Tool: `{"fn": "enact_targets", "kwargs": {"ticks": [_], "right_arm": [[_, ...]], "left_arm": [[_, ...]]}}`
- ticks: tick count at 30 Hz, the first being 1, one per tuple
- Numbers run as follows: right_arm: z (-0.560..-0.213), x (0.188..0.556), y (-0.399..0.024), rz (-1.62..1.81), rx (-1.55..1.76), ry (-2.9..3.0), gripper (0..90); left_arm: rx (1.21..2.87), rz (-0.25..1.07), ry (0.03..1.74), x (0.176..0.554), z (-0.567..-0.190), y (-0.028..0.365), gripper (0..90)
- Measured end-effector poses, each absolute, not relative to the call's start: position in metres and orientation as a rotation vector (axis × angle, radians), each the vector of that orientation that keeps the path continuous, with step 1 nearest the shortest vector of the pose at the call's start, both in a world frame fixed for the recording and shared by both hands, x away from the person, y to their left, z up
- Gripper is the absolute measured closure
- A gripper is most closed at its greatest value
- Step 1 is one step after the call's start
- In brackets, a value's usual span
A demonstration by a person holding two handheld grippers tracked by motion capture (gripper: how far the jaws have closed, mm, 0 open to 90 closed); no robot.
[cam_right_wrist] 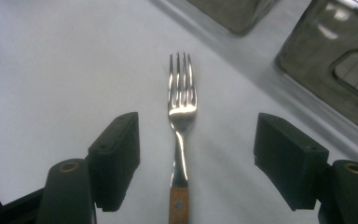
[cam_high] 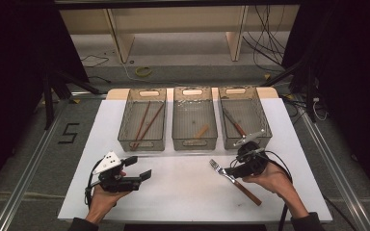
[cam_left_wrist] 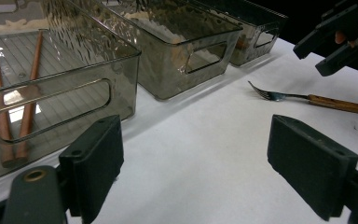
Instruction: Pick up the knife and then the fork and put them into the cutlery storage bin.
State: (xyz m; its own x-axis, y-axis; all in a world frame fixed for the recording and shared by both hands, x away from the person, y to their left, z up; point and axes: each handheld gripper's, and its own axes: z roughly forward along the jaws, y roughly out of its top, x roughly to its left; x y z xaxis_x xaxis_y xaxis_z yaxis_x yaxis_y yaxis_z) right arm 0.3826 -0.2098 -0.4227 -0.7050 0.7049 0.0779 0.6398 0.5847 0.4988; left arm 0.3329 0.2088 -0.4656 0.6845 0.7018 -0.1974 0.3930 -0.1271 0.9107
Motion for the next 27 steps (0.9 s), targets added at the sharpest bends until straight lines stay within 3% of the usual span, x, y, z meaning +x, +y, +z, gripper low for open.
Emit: {"fn": "enact_targets", "kwargs": {"ticks": [10, 27], "right_arm": [[-0.432, 0.375, -0.207, 0.643, 1.127, 2.752, 36.9], [-0.446, 0.366, -0.209, 0.462, 1.112, 2.813, 56.8]], "left_arm": [[1.748, 0.337, 0.880, 0.333, -0.466, 0.209, 17.7], [1.750, 0.336, 0.878, 0.333, -0.466, 0.209, 17.7]]}}
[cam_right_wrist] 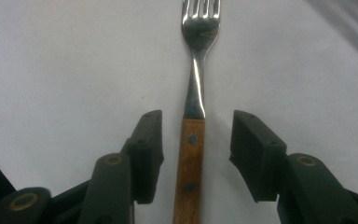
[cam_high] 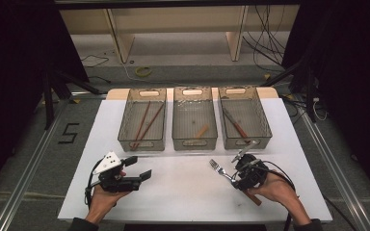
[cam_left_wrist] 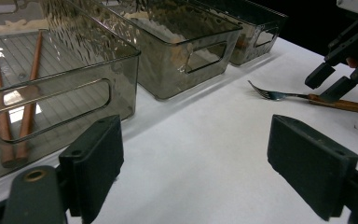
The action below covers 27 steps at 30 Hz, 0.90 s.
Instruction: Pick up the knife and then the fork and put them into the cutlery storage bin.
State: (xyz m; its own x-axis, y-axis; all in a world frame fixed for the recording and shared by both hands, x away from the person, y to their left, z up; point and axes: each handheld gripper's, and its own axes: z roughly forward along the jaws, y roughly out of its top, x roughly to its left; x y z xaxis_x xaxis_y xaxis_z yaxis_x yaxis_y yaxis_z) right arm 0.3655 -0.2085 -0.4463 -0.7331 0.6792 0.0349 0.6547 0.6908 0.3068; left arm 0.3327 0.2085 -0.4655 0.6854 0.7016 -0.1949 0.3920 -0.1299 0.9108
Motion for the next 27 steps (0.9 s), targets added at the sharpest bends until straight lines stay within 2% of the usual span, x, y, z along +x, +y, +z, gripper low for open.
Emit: {"fn": "enact_targets", "kwargs": {"ticks": [15, 21, 27], "right_arm": [[-0.456, 0.365, -0.208, 0.390, 1.097, 2.842, 67.5], [-0.457, 0.363, -0.206, 0.365, 1.057, 2.843, 75.2], [-0.457, 0.363, -0.207, 0.368, 1.055, 2.842, 77.4]], "left_arm": [[1.752, 0.336, 0.879, 0.333, -0.466, 0.208, 17.7], [1.753, 0.337, 0.879, 0.333, -0.466, 0.208, 17.7], [1.754, 0.337, 0.877, 0.333, -0.466, 0.208, 17.7]]}}
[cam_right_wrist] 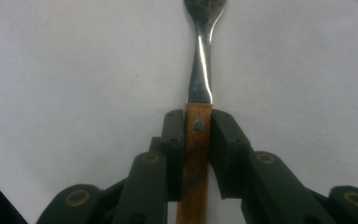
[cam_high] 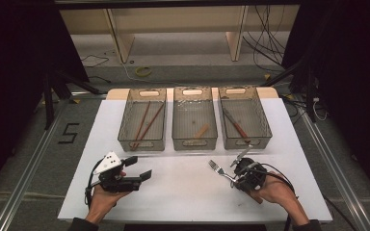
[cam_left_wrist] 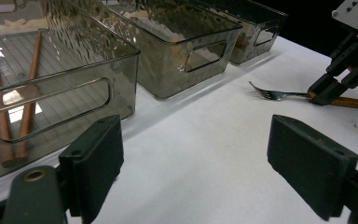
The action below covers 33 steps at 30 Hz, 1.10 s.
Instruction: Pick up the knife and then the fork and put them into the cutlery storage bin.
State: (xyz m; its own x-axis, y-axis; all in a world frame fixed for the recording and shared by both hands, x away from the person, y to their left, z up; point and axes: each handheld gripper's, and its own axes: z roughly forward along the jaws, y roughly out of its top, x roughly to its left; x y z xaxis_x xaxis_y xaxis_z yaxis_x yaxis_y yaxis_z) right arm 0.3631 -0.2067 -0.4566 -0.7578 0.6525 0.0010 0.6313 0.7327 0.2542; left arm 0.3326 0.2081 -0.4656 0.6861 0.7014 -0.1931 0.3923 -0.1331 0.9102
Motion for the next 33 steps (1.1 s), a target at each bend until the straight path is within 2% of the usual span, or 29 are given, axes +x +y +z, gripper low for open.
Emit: {"fn": "enact_targets", "kwargs": {"ticks": [33], "right_arm": [[-0.415, 0.372, -0.224, 0.716, 1.063, 2.698, 78.0]], "left_arm": [[1.752, 0.339, 0.880, 0.333, -0.466, 0.208, 17.8]]}}
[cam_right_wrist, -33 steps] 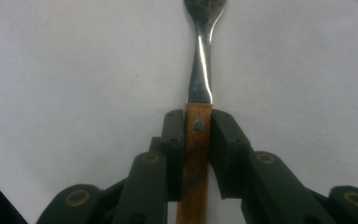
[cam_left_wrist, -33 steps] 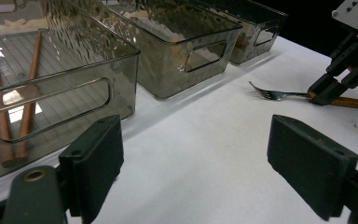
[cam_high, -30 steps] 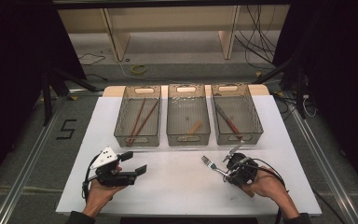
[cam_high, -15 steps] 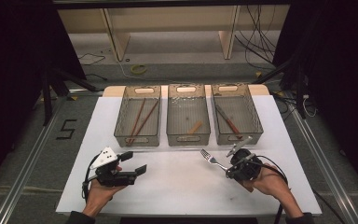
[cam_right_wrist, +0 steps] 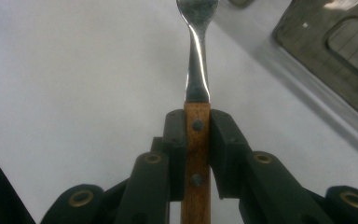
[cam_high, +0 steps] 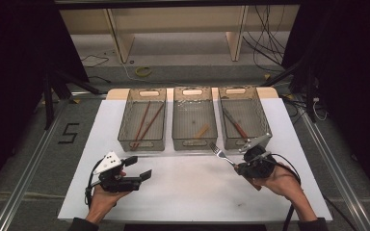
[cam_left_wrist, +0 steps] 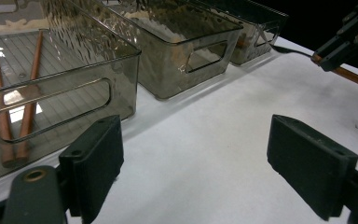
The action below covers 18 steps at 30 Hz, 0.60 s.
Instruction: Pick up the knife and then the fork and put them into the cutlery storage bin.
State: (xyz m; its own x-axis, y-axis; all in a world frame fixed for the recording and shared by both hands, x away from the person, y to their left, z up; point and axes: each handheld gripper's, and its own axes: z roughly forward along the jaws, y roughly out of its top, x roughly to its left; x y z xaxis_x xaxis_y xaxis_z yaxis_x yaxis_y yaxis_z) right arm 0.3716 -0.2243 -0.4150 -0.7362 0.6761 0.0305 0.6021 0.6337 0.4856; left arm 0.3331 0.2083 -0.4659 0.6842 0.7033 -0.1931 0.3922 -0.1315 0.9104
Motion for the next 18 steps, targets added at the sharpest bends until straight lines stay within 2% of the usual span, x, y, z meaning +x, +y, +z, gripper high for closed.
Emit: {"fn": "enact_targets", "kwargs": {"ticks": [18], "right_arm": [[-0.383, 0.404, -0.233, 0.861, 1.116, 2.569, 78.1]], "left_arm": [[1.742, 0.342, 0.886, 0.334, -0.466, 0.210, 17.8]]}}
